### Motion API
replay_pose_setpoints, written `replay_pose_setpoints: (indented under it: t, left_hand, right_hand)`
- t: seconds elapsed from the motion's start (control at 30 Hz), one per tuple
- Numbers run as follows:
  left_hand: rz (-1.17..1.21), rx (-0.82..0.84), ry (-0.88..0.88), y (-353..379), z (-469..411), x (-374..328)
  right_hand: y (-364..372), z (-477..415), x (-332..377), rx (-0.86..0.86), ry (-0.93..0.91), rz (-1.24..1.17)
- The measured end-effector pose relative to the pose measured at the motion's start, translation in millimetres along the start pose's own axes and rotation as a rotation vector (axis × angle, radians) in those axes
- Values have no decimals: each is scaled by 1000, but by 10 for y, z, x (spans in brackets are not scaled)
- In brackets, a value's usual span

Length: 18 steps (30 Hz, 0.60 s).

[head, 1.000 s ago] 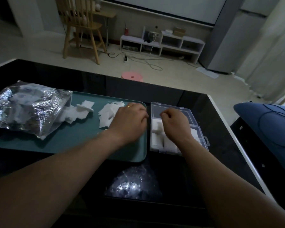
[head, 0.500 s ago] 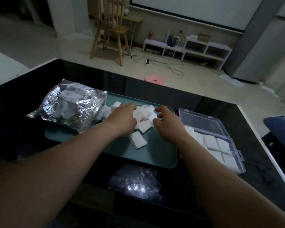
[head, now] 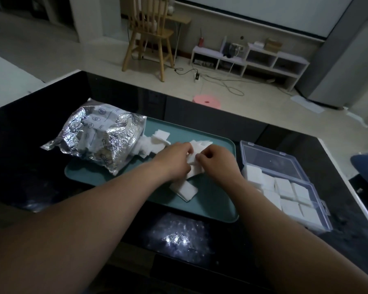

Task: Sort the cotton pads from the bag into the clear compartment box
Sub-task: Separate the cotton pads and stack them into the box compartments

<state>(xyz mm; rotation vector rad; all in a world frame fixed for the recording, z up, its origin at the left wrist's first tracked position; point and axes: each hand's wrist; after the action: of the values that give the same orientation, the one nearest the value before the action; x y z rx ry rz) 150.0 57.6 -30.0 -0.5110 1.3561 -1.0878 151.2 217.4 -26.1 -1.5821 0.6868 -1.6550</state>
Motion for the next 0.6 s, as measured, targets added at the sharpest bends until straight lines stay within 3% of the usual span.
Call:
replay_pose_setpoints:
  t: [0.4,0.6]
  left_hand:
    - [-141,-61,126,68,73,-8]
    - [-69,-239,43,2,53,-63]
  right_hand:
    - [-182,64,-170,75,65,-203]
    - [-293,106,-213,50,122,-226]
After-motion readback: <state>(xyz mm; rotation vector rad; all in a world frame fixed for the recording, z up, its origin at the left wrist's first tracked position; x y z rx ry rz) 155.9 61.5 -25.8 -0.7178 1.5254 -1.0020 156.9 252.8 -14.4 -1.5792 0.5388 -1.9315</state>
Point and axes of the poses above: each hand's wrist, its own z-axis away from the middle knuckle, its own y-axis out of the palm, x = y × z, and after that the axes turned 9 degrees about x, right-handed
